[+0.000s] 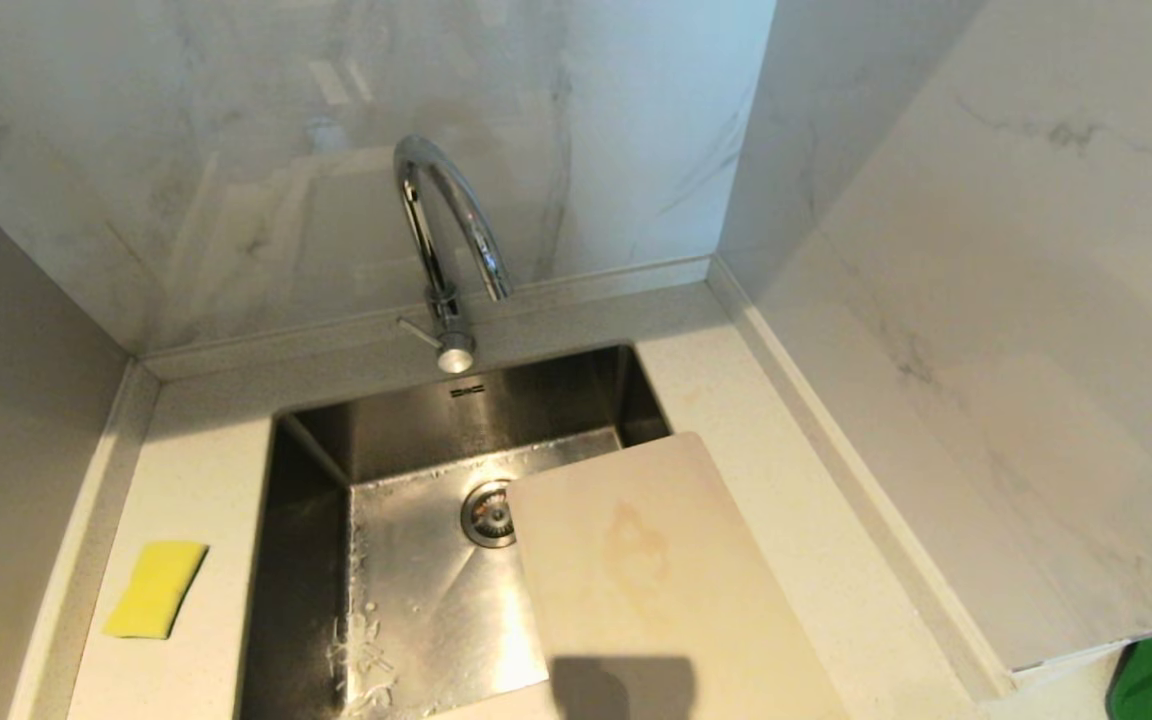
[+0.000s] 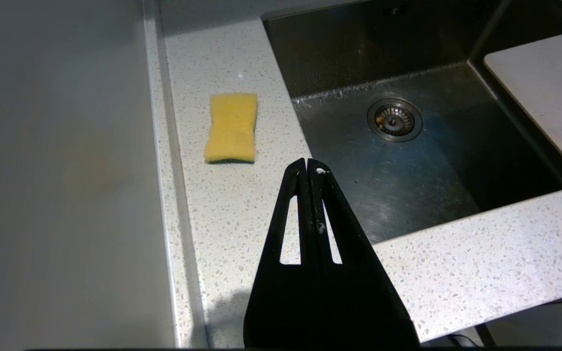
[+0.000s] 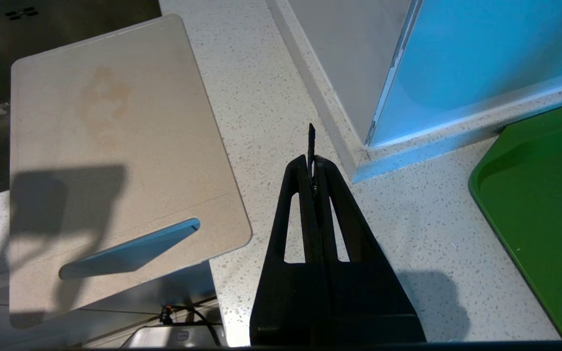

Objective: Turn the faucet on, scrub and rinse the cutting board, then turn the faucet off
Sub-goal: Turn on the tap

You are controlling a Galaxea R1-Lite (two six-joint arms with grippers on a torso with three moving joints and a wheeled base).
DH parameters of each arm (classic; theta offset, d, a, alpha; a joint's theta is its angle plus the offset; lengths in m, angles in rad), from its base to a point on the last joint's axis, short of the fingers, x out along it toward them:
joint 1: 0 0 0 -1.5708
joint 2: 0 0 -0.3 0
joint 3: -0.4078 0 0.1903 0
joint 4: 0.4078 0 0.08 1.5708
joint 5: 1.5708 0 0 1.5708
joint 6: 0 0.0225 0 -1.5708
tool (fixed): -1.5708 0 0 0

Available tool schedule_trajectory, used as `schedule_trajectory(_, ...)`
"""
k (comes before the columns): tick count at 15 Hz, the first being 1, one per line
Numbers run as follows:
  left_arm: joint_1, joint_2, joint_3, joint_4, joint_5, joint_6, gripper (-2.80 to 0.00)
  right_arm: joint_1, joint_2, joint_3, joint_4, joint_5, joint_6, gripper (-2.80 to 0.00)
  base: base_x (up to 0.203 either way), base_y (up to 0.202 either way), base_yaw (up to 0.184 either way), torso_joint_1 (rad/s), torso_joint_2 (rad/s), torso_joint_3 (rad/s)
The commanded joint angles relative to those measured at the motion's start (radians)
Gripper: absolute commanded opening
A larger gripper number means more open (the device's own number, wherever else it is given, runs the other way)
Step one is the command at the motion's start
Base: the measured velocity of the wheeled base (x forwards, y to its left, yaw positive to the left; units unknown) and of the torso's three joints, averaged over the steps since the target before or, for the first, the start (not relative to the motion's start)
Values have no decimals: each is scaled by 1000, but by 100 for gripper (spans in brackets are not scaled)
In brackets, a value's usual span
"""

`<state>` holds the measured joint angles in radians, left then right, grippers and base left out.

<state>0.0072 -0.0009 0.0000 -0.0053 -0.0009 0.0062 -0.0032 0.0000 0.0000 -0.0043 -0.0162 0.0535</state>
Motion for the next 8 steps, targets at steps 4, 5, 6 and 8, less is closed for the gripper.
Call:
schedule_trajectory(4,0,1,0,-1,1,0,-280,0,-2,2,0,0,0,-280,0,0,0,0,0,0)
schedule_trajectory(5,0,1,0,-1,-1,0,-280,0,-2,2,0,1,0,-280,0,0,0,0,0,0)
schedule_trajectory(6,0,1,0,-1,1,0,-280,0,-2,2,0,-1,0,-280,0,0,0,0,0,0)
schedule_trajectory(8,0,1,0,-1,-1,0,-280,0,-2,2,0,0,0,-280,0,0,0,0,0,0)
